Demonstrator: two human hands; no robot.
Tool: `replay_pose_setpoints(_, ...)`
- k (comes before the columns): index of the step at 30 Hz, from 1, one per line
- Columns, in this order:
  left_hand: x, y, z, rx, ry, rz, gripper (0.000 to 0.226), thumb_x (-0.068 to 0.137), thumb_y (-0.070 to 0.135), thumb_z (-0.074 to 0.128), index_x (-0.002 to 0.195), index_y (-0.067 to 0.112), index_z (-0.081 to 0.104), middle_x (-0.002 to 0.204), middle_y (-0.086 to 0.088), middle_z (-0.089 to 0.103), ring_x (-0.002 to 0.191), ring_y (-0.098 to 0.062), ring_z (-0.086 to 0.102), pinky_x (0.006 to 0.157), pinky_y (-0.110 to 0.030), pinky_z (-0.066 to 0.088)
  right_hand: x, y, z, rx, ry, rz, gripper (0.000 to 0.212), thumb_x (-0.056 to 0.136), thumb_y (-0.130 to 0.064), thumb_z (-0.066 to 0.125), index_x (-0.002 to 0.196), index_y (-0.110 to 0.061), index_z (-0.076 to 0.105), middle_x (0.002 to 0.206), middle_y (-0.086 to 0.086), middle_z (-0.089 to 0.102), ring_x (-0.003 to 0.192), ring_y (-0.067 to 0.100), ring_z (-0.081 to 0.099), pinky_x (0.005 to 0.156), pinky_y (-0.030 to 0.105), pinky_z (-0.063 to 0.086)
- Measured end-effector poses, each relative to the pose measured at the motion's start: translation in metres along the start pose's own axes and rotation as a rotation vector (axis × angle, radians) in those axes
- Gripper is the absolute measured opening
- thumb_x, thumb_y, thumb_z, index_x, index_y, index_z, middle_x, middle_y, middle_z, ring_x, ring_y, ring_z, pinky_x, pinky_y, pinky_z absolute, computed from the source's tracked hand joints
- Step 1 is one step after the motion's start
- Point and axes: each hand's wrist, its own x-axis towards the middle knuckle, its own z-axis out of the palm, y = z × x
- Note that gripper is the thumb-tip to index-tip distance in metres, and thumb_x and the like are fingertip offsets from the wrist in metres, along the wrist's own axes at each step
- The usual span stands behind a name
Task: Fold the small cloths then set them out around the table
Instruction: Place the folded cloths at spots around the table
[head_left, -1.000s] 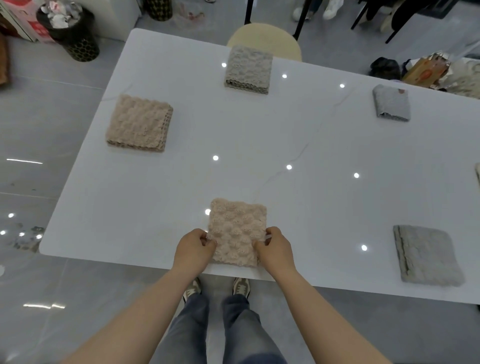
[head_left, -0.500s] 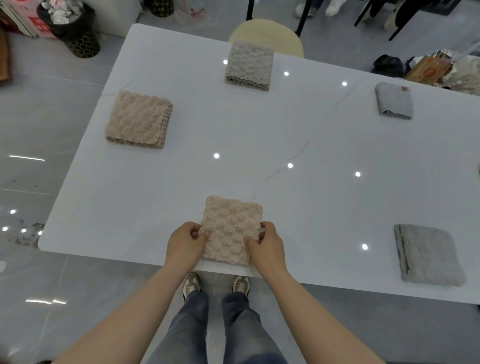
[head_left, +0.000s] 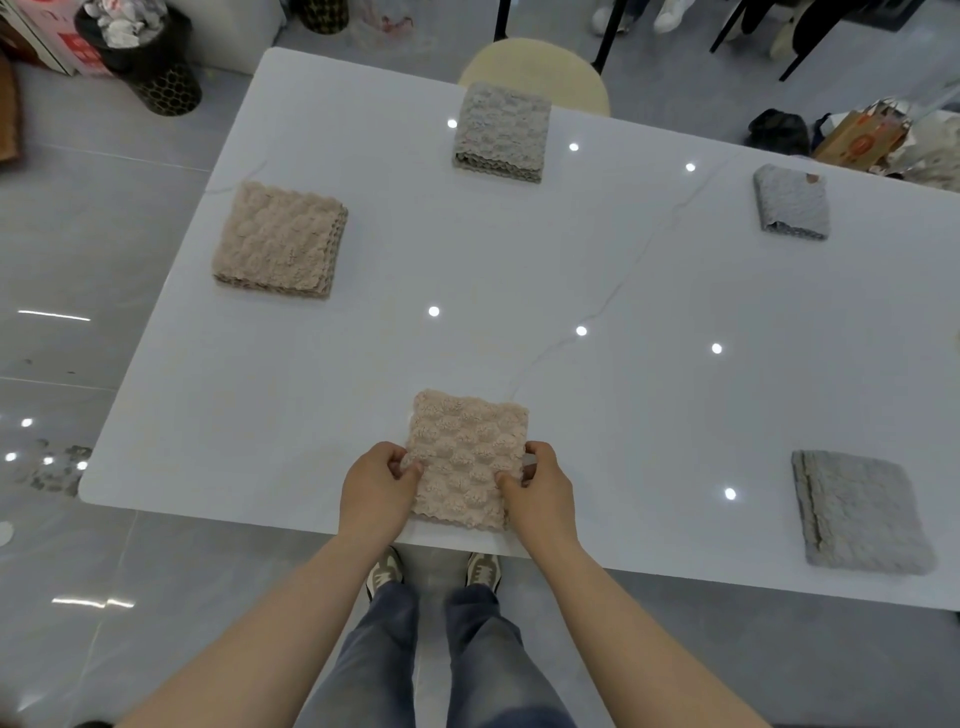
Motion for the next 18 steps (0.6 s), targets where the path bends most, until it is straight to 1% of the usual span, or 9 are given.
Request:
replay_pose_setpoints(3,-0.0001,-0.0008,0.0003,-0.003,-0.004,-0.008,0.008,0.088,0.017,0.06,0.089,0.01,0.057,0.078,0.0,0.055,0.075,-0.019,0.052,0.06,-0.025,0.036,-0.001,0.0008,0.0017,0.005,0.0,0.012,0.038,0.091,-0.015,0.058,0.127,-0.014,0.046,0.106,-0.001,0.06,0.093,0.016,0.06,0.076,0.024,0.046)
replay_pose_setpoints(5,0.0001,-0.0022,0.0007,0.006,-0.009,-0.014,0.009,0.089,0.018,0.059,0.089,0.01,0.057,0.077,0.001,0.054,0.074,-0.018,0.052,0.058,-0.023,0.035,-0.0011,0.0009,0.0027,0.012,0.002,0.023,0.039,0.091,-0.016,0.058,0.128,-0.013,0.046,0.107,-0.001,0.059,0.095,0.017,0.059,0.079,0.025,0.047)
replay_pose_setpoints(7,0.0006,-0.0021,0.0018,0.013,-0.019,-0.017,0.01,0.09,0.02,0.058,0.089,0.01,0.056,0.075,0.003,0.052,0.073,-0.018,0.051,0.056,-0.019,0.034,-0.0003,0.0004,0.0019,0.019,0.003,0.032,0.035,0.091,-0.015,0.058,0.125,-0.011,0.049,0.102,-0.003,0.059,0.093,0.015,0.059,0.075,0.02,0.046)
replay_pose_setpoints(9,0.0016,-0.0014,0.0028,0.035,-0.033,-0.012,0.013,0.091,0.021,0.057,0.087,0.01,0.054,0.072,0.003,0.051,0.07,-0.016,0.048,0.055,-0.02,0.032,0.001,0.0,0.0007,0.018,0.0,0.037,0.03,0.091,-0.014,0.058,0.121,-0.011,0.052,0.094,-0.008,0.058,0.087,0.011,0.057,0.065,0.012,0.042)
replay_pose_setpoints(11,0.003,-0.0003,0.0026,0.072,-0.044,0.002,0.014,0.092,0.021,0.056,0.085,0.009,0.053,0.07,0.003,0.049,0.068,-0.017,0.047,0.053,-0.02,0.031,0.0015,-0.0004,-0.0004,0.023,0.003,0.041,0.029,0.091,-0.013,0.058,0.119,-0.012,0.052,0.088,-0.014,0.054,0.084,0.008,0.055,0.061,0.007,0.038)
replay_pose_setpoints(13,0.0044,0.0007,0.0021,0.094,-0.047,0.009,0.016,0.092,0.021,0.056,0.084,0.007,0.053,0.069,0.002,0.049,0.068,-0.019,0.047,0.053,-0.021,0.031,0.0016,-0.001,-0.0004,0.029,0.007,0.044,0.03,0.091,-0.013,0.058,0.12,-0.013,0.052,0.089,-0.014,0.054,0.085,0.009,0.056,0.062,0.009,0.039)
replay_pose_setpoints(16,0.0048,0.0023,0.0013,0.09,-0.044,0.006,0.015,0.092,0.021,0.055,0.084,0.008,0.053,0.068,0.003,0.048,0.065,-0.016,0.045,0.053,-0.021,0.031,0.0023,-0.0022,0.0013,0.032,0.015,0.039,0.03,0.091,-0.011,0.057,0.121,-0.012,0.052,0.095,-0.007,0.058,0.087,0.011,0.057,0.065,0.014,0.042)
replay_pose_setpoints(18,0.004,0.0026,0.002,0.084,-0.042,0.012,0.014,0.092,0.021,0.055,0.084,0.01,0.051,0.068,0.004,0.047,0.063,-0.012,0.043,0.052,-0.021,0.029,0.0025,-0.0022,0.002,0.042,0.016,0.03,0.03,0.091,-0.01,0.055,0.121,-0.013,0.053,0.098,-0.005,0.06,0.087,0.01,0.057,0.065,0.012,0.041)
